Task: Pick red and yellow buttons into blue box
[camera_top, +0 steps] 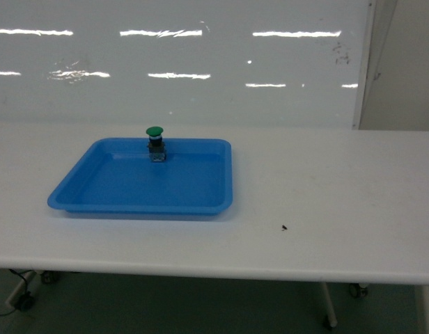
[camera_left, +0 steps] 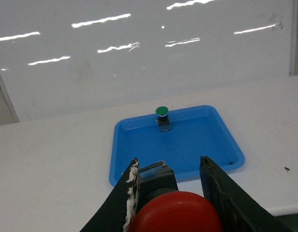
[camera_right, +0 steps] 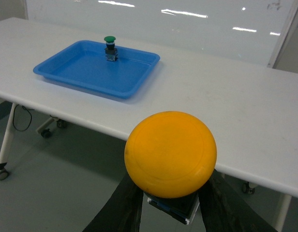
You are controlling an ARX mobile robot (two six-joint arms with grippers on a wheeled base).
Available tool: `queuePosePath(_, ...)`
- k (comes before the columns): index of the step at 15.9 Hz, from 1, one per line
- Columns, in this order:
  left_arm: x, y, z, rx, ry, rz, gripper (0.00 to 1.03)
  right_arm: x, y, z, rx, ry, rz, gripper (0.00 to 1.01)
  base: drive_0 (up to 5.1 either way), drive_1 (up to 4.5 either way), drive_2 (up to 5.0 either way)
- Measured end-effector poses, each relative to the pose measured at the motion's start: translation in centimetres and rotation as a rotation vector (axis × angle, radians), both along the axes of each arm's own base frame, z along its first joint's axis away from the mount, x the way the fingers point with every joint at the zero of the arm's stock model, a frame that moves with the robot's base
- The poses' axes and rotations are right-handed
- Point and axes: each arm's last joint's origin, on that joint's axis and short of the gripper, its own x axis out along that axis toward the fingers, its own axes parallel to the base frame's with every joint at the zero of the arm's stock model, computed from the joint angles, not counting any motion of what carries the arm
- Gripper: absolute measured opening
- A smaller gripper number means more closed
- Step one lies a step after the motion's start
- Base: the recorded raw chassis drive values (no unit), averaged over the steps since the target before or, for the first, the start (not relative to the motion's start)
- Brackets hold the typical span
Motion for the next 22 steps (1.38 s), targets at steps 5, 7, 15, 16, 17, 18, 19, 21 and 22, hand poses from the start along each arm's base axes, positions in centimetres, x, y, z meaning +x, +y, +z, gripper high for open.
queuePosePath(5, 0.0, 0.01, 0.0, 0.0, 0.0, 0.0, 0.31, 0.0, 0.0, 0.0, 0.0, 0.0, 0.0, 0.25, 3.9, -1.98, -2.0)
queuePosePath(7, -0.01, 0.0, -0.01, 0.001, 0.001, 0.0, 0.31, 0.0, 0.0, 0.0, 0.0, 0.0, 0.0, 0.25, 4.9, -2.49, -2.5)
queuePosePath(15, 0.02, -0.01, 0.0, 0.0, -0.001, 0.0, 0.31, 0.0, 0.0, 0.0, 0.0, 0.0, 0.0, 0.25, 4.9, -2.49, -2.5)
queuePosePath(16, 0.02, 0.0, -0.03, 0.001, 0.002, 0.0, 0.31, 0.0, 0.0, -0.01, 0.0, 0.001, 0.0, 0.25, 4.9, -2.49, -2.5)
queuePosePath(17, 0.0, 0.0, 0.0, 0.0, 0.0, 0.0, 0.31, 0.0, 0.0, -0.01, 0.0, 0.001, 0.0, 0.25, 4.9, -2.49, -2.5)
queuePosePath(18, 0.01, 0.0, -0.01, 0.0, 0.001, 0.0, 0.31, 0.0, 0.0, 0.0, 0.0, 0.0, 0.0, 0.25, 4.9, -2.49, -2.5)
queuePosePath(19, 0.0, 0.0, 0.0, 0.0, 0.0, -0.001, 0.31, 0.0, 0.0, 0.0, 0.0, 0.0, 0.0, 0.25, 5.0, -3.35, -1.3)
queuePosePath(21, 0.0, 0.0, -0.02, 0.0, 0.001, -0.001, 0.31, 0.0, 0.0, -0.02, -0.001, 0.002, 0.0, 0.25, 5.0, -3.35, -1.3)
queuePosePath(22, -0.01, 0.0, 0.01, 0.0, -0.001, -0.001, 0.31, 0.0, 0.0, 0.04, 0.001, -0.003, 0.0, 0.25, 5.0, -3.35, -1.3)
